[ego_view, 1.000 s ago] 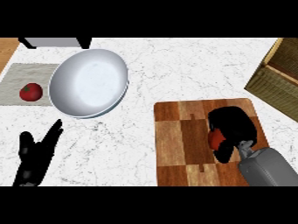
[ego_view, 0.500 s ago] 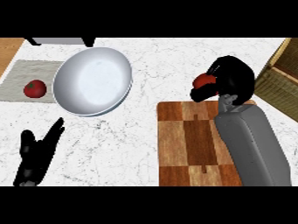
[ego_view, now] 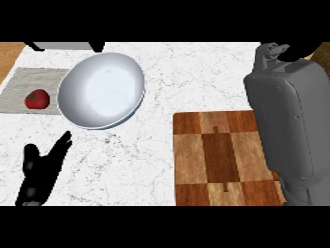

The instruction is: Pick the bell pepper from the cutting board and place it in the basket

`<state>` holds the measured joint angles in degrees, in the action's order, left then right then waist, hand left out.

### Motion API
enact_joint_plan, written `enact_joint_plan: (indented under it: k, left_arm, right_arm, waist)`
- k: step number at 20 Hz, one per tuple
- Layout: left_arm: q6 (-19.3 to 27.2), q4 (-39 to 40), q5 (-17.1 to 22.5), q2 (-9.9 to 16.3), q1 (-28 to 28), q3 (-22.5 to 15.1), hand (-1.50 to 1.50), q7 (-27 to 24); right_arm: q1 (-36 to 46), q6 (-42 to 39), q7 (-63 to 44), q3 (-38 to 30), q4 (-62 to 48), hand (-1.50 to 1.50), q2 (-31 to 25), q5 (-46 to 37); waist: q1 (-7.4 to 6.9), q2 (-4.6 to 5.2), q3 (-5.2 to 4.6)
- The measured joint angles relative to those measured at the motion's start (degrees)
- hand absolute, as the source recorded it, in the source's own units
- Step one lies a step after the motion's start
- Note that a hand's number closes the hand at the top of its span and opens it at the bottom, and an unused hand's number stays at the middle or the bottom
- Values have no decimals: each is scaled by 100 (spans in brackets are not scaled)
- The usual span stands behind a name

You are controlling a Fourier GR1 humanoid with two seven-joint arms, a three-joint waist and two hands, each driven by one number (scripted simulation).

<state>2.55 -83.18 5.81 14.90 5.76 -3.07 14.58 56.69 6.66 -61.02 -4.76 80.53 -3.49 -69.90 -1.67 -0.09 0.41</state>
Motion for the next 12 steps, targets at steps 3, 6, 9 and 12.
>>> enact_joint_plan:
  k: [3, 6, 9, 12]
  left_arm:
    - [29, 35, -48, -28, 8, 5, 0, -30]
    - [21, 21, -36, -37, 32, 38, 0, -27]
    - [-25, -7, -19, -10, 88, 82, 0, -59]
    - [-19, 1, -39, -33, 62, 88, 0, -18]
  right_arm:
    - [543, -59, -88, -328, -217, 150, -256, -255]
    - [1060, -131, -129, -664, -466, 150, -572, -446]
    - [1434, -236, -122, -984, -669, 150, -877, -485]
    - [1704, -292, -63, -1282, -997, 150, -1192, -489]
  waist:
    - [45, -8, -2]
    - [59, -8, -3]
    - [78, -15, 0]
    - [87, -10, -1]
